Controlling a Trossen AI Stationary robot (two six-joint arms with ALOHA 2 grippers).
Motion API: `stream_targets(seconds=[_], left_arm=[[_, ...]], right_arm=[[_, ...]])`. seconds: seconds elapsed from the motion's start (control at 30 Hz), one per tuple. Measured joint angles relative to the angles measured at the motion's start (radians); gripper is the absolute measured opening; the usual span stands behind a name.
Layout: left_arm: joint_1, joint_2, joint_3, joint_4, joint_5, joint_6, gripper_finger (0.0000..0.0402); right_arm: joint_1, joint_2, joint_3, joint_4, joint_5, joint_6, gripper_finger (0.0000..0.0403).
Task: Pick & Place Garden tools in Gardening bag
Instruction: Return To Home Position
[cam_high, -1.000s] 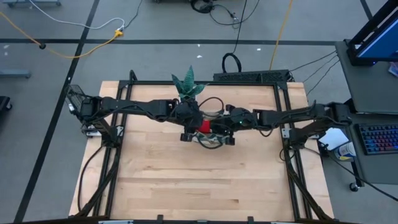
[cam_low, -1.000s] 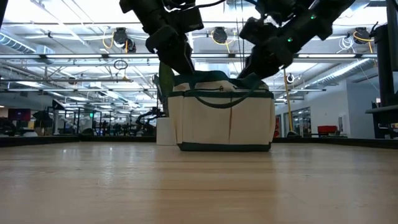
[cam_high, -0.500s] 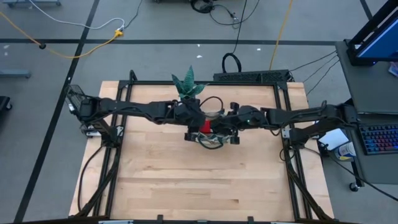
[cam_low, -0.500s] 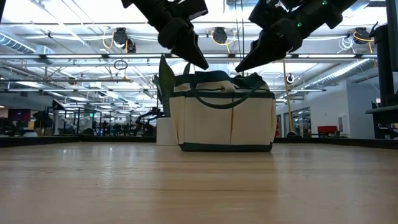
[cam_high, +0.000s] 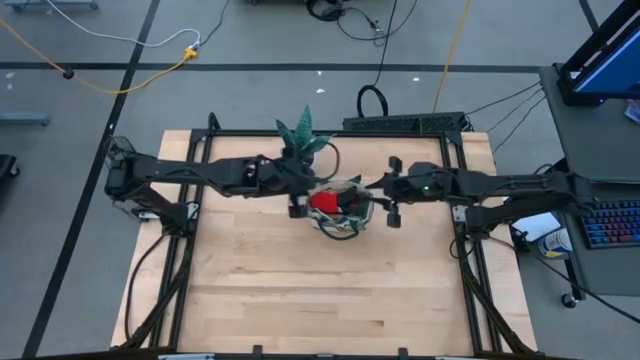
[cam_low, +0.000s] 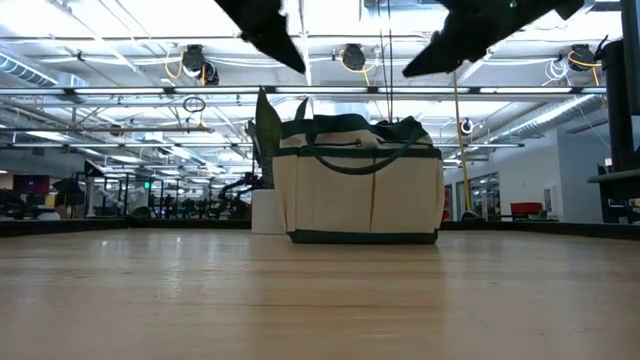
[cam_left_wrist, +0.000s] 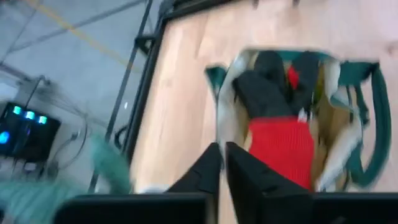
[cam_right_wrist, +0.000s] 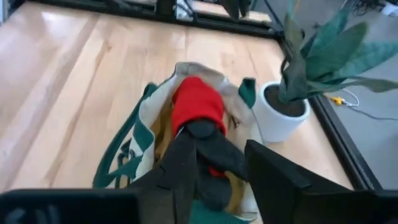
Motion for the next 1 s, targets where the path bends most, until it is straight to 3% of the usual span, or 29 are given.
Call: stream_targets(seconds=[0.1, 0.37, 0.57, 1.0], left_arm=[[-0.007, -0.054, 0.001, -0.049, -0.041, -0.039, 0.0006], [-0.017, -0.196, -0.002, -0.232, -0.043, -0.119, 0.0018], [-0.035, -0.303, -0.044, -0.221, -0.051, -0.128, 0.0005], [-0.015, -0.690, -0.467, 0.063, -0.069, -0.138, 0.0010]], right_arm=[[0.000, -0.052, 0.001, -0.039, 0.000, 0.028, 0.0106], [0.000, -0.169, -0.034, -0.109, -0.004, 0.050, 0.0009], [0.000, -0.278, -0.116, -0.115, 0.000, 0.072, 0.0007], [-0.002, -0.538, -0.279, -0.020, -0.004, 0.099, 0.0001]])
